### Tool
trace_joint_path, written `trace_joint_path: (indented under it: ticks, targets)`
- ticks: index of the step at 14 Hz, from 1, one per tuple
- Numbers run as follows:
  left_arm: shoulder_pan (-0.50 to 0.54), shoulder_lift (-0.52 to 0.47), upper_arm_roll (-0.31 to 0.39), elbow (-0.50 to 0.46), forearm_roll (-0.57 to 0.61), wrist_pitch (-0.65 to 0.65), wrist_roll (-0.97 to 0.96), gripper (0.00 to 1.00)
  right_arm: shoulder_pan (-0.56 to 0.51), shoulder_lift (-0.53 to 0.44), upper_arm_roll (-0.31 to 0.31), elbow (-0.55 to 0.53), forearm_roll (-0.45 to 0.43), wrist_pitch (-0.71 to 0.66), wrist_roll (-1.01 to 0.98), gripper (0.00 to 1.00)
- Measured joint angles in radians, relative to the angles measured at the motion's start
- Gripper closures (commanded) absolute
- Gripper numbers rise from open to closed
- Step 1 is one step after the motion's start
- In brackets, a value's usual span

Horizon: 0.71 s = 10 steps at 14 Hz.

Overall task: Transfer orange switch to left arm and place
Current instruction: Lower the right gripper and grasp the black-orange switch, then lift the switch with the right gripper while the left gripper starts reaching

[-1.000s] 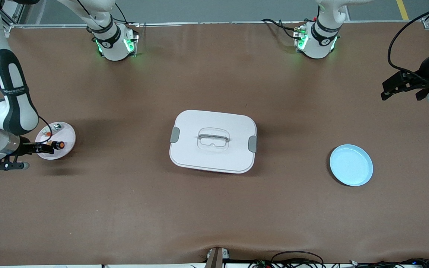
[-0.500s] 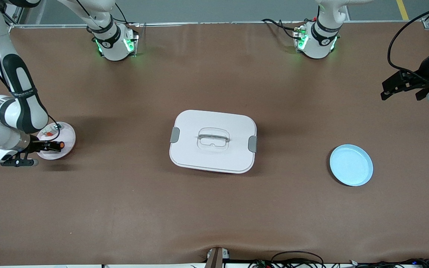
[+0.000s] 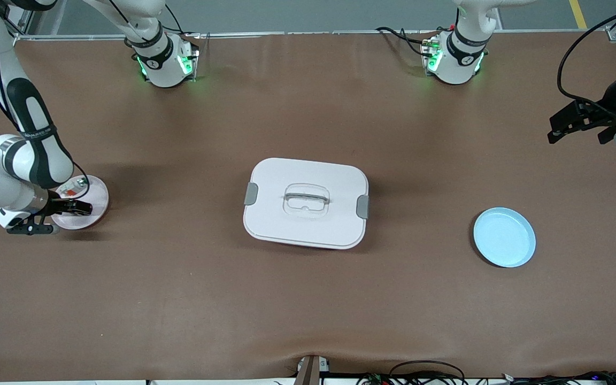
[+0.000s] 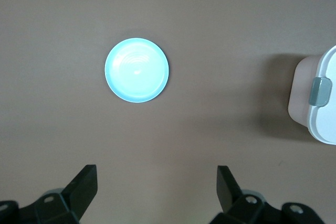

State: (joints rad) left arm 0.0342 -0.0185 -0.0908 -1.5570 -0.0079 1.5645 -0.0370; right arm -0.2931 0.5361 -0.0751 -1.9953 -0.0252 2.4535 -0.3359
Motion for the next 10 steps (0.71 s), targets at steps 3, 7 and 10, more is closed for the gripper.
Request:
trace_joint_path:
  ticks: [3, 7, 10]
  targets:
    - [0.0, 0.0, 0.0, 0.0, 0.0, 0.0, 0.0, 0.0, -0.002, 0.0, 0.0, -0.013, 0.0, 0.009, 0.0, 0.0]
    - [0.0, 0.0, 0.0, 0.0, 0.0, 0.0, 0.0, 0.0, -0.002, 0.0, 0.001, -0.014, 0.001, 0.009, 0.0, 0.65]
    - [0.0, 0.0, 0.0, 0.0, 0.0, 0.0, 0.0, 0.0, -0.002, 0.0, 0.001, -0.014, 0.004, 0.009, 0.0, 1.0]
